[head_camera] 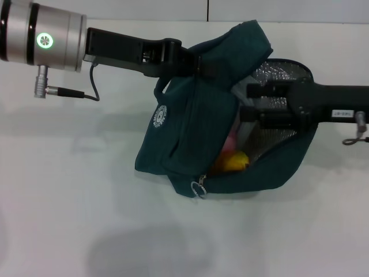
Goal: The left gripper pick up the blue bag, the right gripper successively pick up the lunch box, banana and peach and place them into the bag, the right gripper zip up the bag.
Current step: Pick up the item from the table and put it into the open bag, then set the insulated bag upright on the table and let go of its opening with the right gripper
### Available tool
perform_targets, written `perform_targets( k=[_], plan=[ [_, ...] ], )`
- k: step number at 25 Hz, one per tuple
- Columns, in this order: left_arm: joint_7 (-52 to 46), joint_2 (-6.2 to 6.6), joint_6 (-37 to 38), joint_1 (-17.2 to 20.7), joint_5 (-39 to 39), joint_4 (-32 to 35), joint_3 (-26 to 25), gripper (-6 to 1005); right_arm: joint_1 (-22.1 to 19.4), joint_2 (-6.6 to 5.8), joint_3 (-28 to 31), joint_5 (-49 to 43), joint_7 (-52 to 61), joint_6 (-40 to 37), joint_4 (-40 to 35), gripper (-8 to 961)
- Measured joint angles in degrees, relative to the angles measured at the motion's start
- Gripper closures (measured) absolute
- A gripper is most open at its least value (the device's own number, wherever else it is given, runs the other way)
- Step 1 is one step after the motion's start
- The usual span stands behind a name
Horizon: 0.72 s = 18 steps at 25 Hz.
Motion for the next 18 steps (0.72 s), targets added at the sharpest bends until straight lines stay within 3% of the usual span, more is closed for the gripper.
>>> perform_targets(
  k=[2,5,6,7,10,14,18],
  plan=[
    [0.06,-0.01,0.00,0.01,0.00,0.00,0.00,909,-0.86,-0.11,1.91,0.15,0.01,-2.14,-0.28,369],
    [0.14,-0.03,0.01,0.03,0.03,0.00,0.01,909,-2.77,-0.23,6.33,0.19,-0.72,-7.14,-1.14,289],
    [0.15,-0.03,-0.01,0.05,0.09,0.00,0.01,909,-5.92,-0.55,12.52,0.24,-2.98,-12.47,-2.96,262],
    [0.15,-0.03,-0.01,0.05,0.09,0.00,0.01,909,-7.01,-0.74,14.32,0.23,-3.80,-13.45,-3.42,235],
    [0.17,0.01,0.00,0.18,0.15,0.00,0.01,909,-11.73,-1.72,21.57,-0.01,-6.79,-14.83,-4.54,233],
    [0.19,0.05,0.00,0.20,0.22,0.00,0.01,908,-16.68,-2.95,24.48,-2.73,-9.46,-10.89,-3.28,232],
    [0.18,0.14,-0.02,0.14,0.33,0.00,-0.03,908,-17.61,-1.57,23.97,-8.39,-10.80,-5.28,-2.45,232]
  ],
)
